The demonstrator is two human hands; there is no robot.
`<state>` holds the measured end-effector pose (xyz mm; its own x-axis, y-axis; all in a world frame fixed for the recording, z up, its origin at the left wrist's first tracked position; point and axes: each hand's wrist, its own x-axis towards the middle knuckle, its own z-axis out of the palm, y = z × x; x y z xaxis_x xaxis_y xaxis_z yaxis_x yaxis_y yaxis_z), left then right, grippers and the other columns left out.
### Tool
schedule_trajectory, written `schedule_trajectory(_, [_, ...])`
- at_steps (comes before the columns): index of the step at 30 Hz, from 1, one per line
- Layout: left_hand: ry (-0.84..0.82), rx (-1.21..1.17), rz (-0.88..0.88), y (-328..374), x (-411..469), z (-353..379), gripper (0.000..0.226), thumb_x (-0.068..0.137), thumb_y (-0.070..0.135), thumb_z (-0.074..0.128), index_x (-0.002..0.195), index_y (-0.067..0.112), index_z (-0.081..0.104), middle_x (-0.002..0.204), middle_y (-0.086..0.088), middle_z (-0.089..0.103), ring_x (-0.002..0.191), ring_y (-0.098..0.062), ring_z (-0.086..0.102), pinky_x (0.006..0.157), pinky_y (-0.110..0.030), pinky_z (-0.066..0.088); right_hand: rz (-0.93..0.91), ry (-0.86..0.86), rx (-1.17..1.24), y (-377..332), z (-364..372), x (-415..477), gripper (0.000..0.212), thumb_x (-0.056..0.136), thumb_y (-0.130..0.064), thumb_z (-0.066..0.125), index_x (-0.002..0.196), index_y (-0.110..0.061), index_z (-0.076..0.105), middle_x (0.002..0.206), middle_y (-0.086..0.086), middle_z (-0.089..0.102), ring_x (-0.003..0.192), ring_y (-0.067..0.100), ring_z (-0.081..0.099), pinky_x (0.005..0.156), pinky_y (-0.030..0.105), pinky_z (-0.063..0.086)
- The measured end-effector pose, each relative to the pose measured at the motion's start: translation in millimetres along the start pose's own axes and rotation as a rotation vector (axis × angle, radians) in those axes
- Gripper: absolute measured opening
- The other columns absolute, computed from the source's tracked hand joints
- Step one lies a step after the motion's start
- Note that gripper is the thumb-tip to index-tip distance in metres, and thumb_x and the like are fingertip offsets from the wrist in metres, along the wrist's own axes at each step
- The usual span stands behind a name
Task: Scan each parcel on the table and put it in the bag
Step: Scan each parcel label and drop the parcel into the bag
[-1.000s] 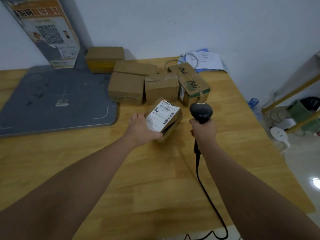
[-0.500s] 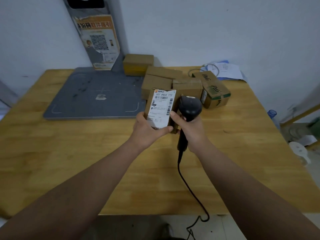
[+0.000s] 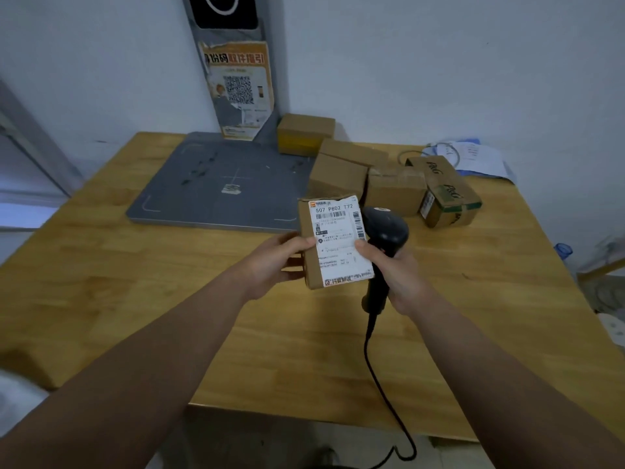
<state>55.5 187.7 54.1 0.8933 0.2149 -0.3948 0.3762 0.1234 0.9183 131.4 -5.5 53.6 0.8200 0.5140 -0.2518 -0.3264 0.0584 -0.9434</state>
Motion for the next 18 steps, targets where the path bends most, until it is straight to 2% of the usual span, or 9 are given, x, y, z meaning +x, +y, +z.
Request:
schedule_trajectory(2, [0.062, 0.041, 0.001, -4, 1, -5, 0.037, 0.091, 0.027, 0.064, 0.126, 0.020, 0.056, 0.119, 0.002, 0.067, 0.109, -0.016, 0.063, 0.088, -0.032, 0.052, 0.097, 0.097, -0.106, -1, 4, 4, 0.008, 0.088, -0.027, 0.069, 0.095, -0.023, 0.067, 0.091, -0.002, 0.075, 0.092, 0.019, 0.069, 0.086, 0.037, 0.054])
schedule_trajectory(3, [0.114, 0.047, 0.001, -7, 2, -7, 0.035, 0.089, 0.026, 0.067, 0.122, 0.021, 0.056, 0.120, 0.002, 0.066, 0.110, -0.015, 0.062, 0.093, -0.035, 0.050, 0.117, 0.134, -0.163, -2, 6, 5, 0.008, 0.088, -0.028, 0.070, 0.090, -0.021, 0.066, 0.085, -0.001, 0.071, 0.087, 0.020, 0.066, 0.080, 0.036, 0.053])
schedule_trajectory(6, [0.231, 0.020, -0.006, -17, 7, -15, 0.036, 0.085, 0.026, 0.072, 0.115, 0.024, 0.053, 0.120, 0.003, 0.063, 0.114, -0.017, 0.058, 0.103, -0.041, 0.045, 0.066, 0.144, -0.261, -5, 12, -1, 0.019, 0.087, -0.014, 0.067, 0.072, -0.007, 0.059, 0.058, 0.006, 0.052, 0.057, 0.020, 0.049, 0.057, 0.031, 0.042])
schedule_trajectory(8, [0.278, 0.002, -0.007, -23, 9, -19, 0.039, 0.083, 0.025, 0.074, 0.115, 0.023, 0.051, 0.118, 0.003, 0.062, 0.114, -0.018, 0.058, 0.102, -0.040, 0.045, 0.038, 0.095, -0.292, -5, 17, -8, 0.025, 0.087, -0.013, 0.065, 0.066, -0.002, 0.057, 0.051, 0.010, 0.048, 0.046, 0.019, 0.044, 0.049, 0.029, 0.040])
schedule_trajectory(13, [0.350, 0.001, -0.031, -34, 12, -29, 0.053, 0.080, 0.029, 0.077, 0.124, 0.015, 0.051, 0.122, 0.000, 0.061, 0.115, -0.020, 0.058, 0.102, -0.041, 0.047, 0.046, 0.034, -0.397, 3, 25, -17, 0.031, 0.087, -0.026, 0.069, 0.069, -0.001, 0.063, 0.053, 0.013, 0.056, 0.043, 0.021, 0.051, 0.045, 0.029, 0.044])
schedule_trajectory(15, [0.373, 0.005, -0.047, -37, 13, -32, 0.064, 0.079, 0.030, 0.078, 0.133, 0.012, 0.049, 0.127, -0.002, 0.059, 0.117, -0.022, 0.057, 0.102, -0.044, 0.047, 0.060, 0.060, -0.420, 6, 26, -17, 0.029, 0.087, -0.024, 0.069, 0.069, -0.001, 0.063, 0.053, 0.013, 0.056, 0.043, 0.022, 0.051, 0.044, 0.029, 0.044])
schedule_trajectory(18, [0.399, 0.013, -0.056, -41, 15, -35, 0.066, 0.080, 0.031, 0.077, 0.136, 0.012, 0.047, 0.129, -0.003, 0.058, 0.119, -0.023, 0.055, 0.103, -0.044, 0.047, 0.074, 0.072, -0.474, 7, 26, -18, 0.027, 0.085, -0.016, 0.066, 0.062, -0.002, 0.060, 0.051, 0.014, 0.053, 0.043, 0.022, 0.049, 0.044, 0.028, 0.042])
